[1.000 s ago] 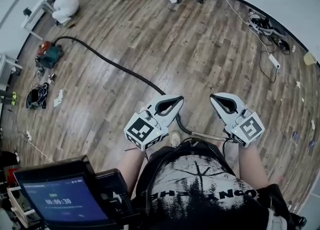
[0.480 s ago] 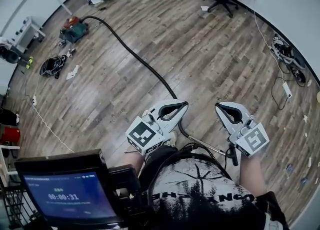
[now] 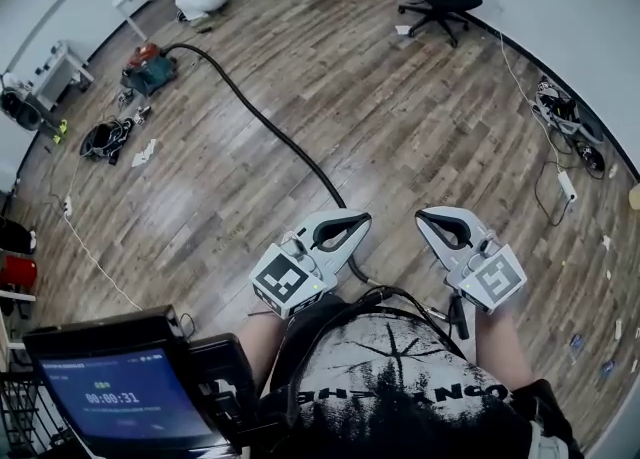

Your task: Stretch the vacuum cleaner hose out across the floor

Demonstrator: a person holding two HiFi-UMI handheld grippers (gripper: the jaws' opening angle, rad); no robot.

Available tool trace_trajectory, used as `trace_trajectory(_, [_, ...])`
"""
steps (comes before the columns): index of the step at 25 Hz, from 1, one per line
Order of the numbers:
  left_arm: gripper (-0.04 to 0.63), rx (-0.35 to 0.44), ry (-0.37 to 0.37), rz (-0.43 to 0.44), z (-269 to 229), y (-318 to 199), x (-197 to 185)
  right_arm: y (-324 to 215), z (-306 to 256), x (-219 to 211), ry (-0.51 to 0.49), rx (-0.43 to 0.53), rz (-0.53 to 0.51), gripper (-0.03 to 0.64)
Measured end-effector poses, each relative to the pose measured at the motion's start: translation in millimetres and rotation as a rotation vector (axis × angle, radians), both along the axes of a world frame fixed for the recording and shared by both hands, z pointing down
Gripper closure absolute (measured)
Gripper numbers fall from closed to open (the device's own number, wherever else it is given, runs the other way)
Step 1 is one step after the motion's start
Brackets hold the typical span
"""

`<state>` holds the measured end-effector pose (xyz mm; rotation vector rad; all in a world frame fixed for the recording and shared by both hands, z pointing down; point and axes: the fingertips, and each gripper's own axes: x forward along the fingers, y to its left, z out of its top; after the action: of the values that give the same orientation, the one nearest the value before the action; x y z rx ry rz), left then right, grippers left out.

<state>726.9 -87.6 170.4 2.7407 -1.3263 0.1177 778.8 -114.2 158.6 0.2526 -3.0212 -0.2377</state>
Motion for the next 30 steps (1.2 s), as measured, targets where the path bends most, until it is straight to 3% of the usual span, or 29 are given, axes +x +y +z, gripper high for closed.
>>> trace_trajectory(17, [0.595,0.023,-0.013,-0.018,-4.7,-2.9,3.2,-0.1,3.5,13.8,0.030,0.049,0.067,0.612])
trace_trajectory(30, [0.594,0.024,0.024,-0.025,-1.8,-1.1,7.9,-0.5,9.4,22.0,0.024,0.000,0.086,0.611])
